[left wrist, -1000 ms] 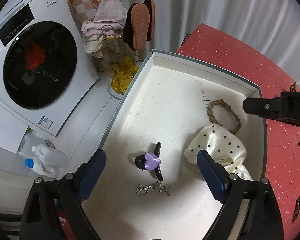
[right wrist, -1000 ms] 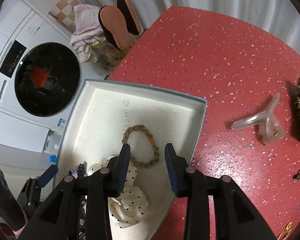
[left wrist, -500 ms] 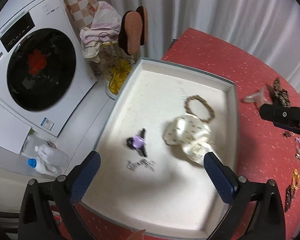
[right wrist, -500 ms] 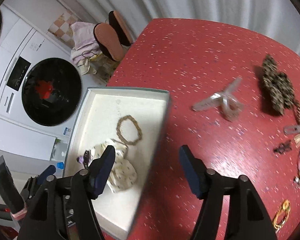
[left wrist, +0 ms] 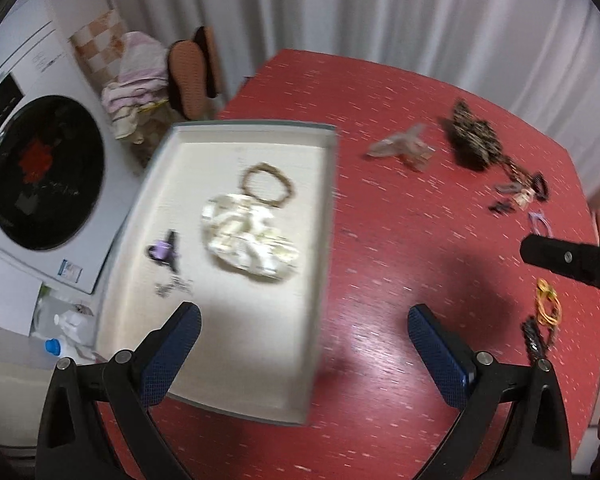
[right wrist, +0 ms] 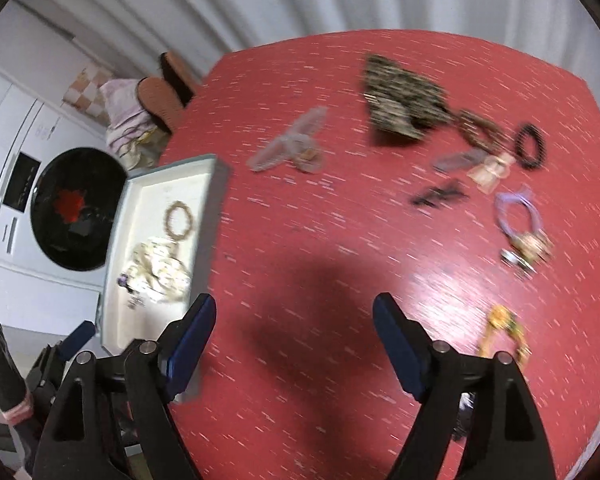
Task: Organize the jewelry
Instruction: 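Open both tools to release the clip and bracelet, then withdraw, then lower the right tool onto the yellow sunflower hair tie and grasp it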
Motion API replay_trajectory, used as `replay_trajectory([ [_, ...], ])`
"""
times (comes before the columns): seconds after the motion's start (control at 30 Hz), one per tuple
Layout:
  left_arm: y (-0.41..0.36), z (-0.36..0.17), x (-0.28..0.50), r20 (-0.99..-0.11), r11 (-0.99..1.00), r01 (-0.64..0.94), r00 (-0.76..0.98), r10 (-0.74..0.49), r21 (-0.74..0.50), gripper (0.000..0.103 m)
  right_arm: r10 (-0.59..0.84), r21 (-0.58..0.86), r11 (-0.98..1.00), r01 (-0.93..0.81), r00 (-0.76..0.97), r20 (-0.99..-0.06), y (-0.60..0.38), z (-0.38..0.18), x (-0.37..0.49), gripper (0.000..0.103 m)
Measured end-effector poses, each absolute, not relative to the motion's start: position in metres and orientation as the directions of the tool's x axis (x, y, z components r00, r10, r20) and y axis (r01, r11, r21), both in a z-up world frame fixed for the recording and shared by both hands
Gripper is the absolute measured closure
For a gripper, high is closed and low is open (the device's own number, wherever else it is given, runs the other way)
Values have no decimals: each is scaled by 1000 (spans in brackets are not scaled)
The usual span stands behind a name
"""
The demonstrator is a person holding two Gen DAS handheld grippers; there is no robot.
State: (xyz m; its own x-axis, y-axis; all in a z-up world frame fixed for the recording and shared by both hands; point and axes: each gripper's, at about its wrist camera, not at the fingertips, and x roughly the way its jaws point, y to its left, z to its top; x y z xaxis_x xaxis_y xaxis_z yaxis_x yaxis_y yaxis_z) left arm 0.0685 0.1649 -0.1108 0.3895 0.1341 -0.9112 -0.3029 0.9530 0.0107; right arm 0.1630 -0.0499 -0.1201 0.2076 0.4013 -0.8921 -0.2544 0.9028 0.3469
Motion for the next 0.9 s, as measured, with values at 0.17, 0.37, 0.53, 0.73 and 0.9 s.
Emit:
replay_trajectory([
  [0.17,127,-115,72,-922,972,-234,379,82,-10,0,348,307,931,-197,222,-911,-102,-127,146,17],
  [0.37,83,-122,78,-935,985,-170,354,30,-33,0,256,236,965,-114,217,-942,-162,-140,127,17],
  [0.53,54,-133,82,-948,990,-130,318,-8,-51,0,196,193,981,-36,196,-961,-204,-154,119,17],
  [0.73,35,-146,86,-958,992,-113,285,-27,-62,0,154,155,988,-11,183,-971,-224,-165,115,17],
  [0.9,31,-152,91,-961,992,-113,276,-19,-52,0,161,162,987,-13,178,-971,-227,-171,116,17],
])
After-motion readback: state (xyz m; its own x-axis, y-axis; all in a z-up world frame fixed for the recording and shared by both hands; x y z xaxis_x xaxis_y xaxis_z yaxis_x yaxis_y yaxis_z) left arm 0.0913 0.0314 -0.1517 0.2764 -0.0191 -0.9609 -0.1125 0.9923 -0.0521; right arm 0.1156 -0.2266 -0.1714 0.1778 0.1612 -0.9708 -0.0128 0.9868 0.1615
